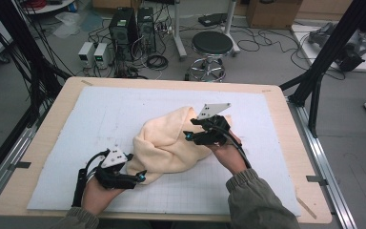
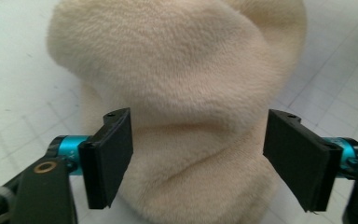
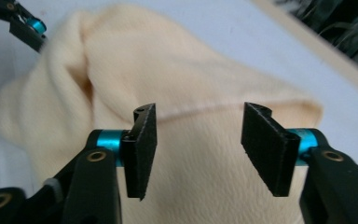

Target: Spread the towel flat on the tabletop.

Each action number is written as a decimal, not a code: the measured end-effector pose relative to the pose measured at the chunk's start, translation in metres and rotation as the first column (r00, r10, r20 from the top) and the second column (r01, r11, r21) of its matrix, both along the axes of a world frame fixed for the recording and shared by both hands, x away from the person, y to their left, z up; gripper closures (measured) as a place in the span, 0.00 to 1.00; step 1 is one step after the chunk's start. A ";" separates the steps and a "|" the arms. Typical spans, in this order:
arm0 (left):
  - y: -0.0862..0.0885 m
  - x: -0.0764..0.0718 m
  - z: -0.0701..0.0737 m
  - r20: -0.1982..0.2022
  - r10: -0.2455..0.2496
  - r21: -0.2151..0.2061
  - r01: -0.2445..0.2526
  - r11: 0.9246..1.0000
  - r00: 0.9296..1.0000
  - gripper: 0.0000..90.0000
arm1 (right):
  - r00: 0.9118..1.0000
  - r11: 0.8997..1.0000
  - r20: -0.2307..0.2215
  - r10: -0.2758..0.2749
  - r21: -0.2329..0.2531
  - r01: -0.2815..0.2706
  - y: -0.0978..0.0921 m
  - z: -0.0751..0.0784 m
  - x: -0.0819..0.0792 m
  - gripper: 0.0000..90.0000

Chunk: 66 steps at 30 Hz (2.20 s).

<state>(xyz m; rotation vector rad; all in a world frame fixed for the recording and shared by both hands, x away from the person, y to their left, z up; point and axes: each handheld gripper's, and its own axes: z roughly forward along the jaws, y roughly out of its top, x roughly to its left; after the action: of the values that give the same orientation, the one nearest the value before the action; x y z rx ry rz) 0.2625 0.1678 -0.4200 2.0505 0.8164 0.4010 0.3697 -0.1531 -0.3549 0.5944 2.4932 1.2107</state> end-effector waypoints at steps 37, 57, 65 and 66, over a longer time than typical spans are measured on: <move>0.036 0.019 0.045 0.094 0.013 0.059 -0.018 0.998 0.995 0.79 | 0.973 0.986 -0.169 0.156 -0.032 -0.164 0.014 -0.036 -0.050 0.73; 0.066 0.018 -0.014 -0.099 0.032 0.033 -0.029 0.999 0.995 0.64 | 0.986 0.978 -0.059 0.153 -0.133 -0.160 0.091 -0.056 0.009 0.89; 0.063 0.025 0.000 -0.049 0.040 0.030 -0.038 0.999 0.998 0.84 | 0.990 0.991 -0.093 0.109 -0.066 -0.116 0.045 -0.033 0.011 0.95; 0.064 0.025 0.009 -0.019 0.053 0.002 -0.052 0.999 0.998 0.85 | 0.991 0.992 -0.089 0.103 -0.062 -0.109 0.037 -0.029 0.010 0.95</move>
<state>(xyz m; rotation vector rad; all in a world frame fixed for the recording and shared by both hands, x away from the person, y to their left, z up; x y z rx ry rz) 0.2878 0.2318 -0.4108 2.0404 0.8835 0.4113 0.3796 -0.1158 -0.3837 0.5132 2.6560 1.1565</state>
